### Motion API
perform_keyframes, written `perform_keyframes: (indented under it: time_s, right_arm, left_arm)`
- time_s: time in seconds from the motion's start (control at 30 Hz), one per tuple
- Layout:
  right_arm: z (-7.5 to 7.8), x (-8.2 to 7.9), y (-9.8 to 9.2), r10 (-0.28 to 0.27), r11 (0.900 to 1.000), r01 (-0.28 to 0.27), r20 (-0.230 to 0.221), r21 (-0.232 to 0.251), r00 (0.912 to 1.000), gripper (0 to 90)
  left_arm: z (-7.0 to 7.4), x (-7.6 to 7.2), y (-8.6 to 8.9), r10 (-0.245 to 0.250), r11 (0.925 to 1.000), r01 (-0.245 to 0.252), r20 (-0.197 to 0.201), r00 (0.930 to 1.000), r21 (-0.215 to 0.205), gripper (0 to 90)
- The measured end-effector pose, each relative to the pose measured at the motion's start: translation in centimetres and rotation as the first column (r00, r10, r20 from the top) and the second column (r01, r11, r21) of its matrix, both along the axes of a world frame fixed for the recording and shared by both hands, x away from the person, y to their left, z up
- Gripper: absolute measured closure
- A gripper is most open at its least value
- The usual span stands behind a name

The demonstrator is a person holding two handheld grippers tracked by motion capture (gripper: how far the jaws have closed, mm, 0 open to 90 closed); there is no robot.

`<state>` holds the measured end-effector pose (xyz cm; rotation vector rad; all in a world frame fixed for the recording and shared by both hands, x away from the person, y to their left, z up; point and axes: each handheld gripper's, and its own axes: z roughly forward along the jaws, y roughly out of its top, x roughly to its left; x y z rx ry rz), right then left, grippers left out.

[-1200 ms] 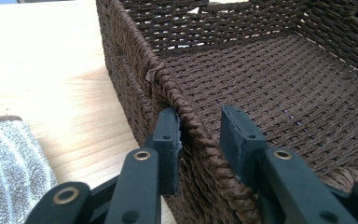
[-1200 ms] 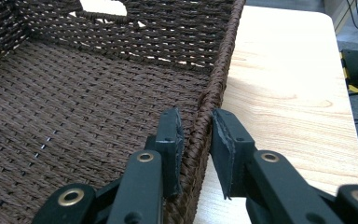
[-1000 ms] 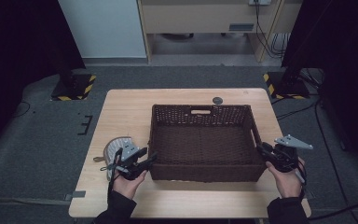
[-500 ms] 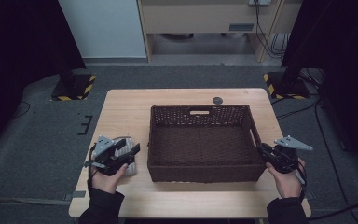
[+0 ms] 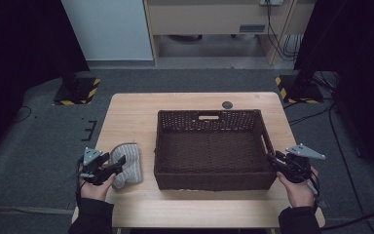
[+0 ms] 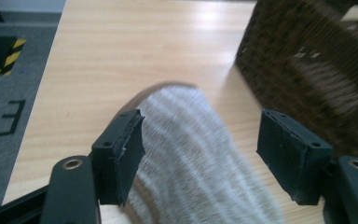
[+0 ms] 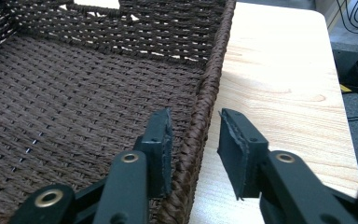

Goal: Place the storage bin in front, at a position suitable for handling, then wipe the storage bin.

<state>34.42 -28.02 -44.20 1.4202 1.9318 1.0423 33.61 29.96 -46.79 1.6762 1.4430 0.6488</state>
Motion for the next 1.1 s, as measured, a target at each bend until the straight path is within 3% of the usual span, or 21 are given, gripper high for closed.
perform_keyframes:
  time_s: [0.13, 0.27, 0.57, 0.7, 0.87, 0.97, 1.1]
  right_arm:
    - [0.1, 0.0, -0.1, -0.006, 1.000, 0.006, 0.004, 0.012, 1.0000, 58.1]
    - [0.5, -0.1, -0.1, -0.013, 0.999, 0.012, 0.031, 0.034, 0.9994, 52.7]
    - [0.8, 0.1, -0.5, -0.008, 0.998, 0.005, 0.047, 0.059, 0.9989, 48.4]
    - [1.1, 0.1, -0.7, -0.016, 0.997, 0.011, 0.060, 0.075, 0.9981, 46.3]
    - [1.3, 0.1, -1.1, -0.023, 0.997, 0.017, 0.070, 0.081, 0.9973, 43.7]
    - [1.3, 0.2, -1.3, -0.025, 0.996, 0.020, 0.066, 0.083, 0.9975, 43.0]
    - [1.3, 0.4, -1.2, -0.013, 0.997, 0.007, 0.066, 0.083, 0.9978, 42.2]
  left_arm:
    - [-1.5, 0.5, 0.1, 0.001, 0.9997, 0.001, -0.060, 0.9982, 0.024, 29.2]
    - [-2.4, 1.0, -0.3, 0.000, 0.9993, 0.003, -0.083, 0.9965, 0.037, 29.2]
    - [-4.1, 2.2, -1.3, 0.003, 0.9971, 0.009, -0.154, 0.9880, 0.076, 30.2]
    - [-4.7, 2.5, -1.2, 0.024, 0.9989, -0.016, -0.186, 0.9822, 0.044, 35.3]
    - [-4.8, 2.7, -1.3, 0.037, 0.9977, -0.024, -0.214, 0.9761, 0.064, 49.4]
    - [-4.7, 2.7, -1.2, 0.039, 0.9980, -0.027, -0.217, 0.9755, 0.056, 58.8]
    - [-4.1, 2.4, -1.0, 0.039, 0.9984, -0.029, -0.204, 0.9782, 0.049, 63.4]
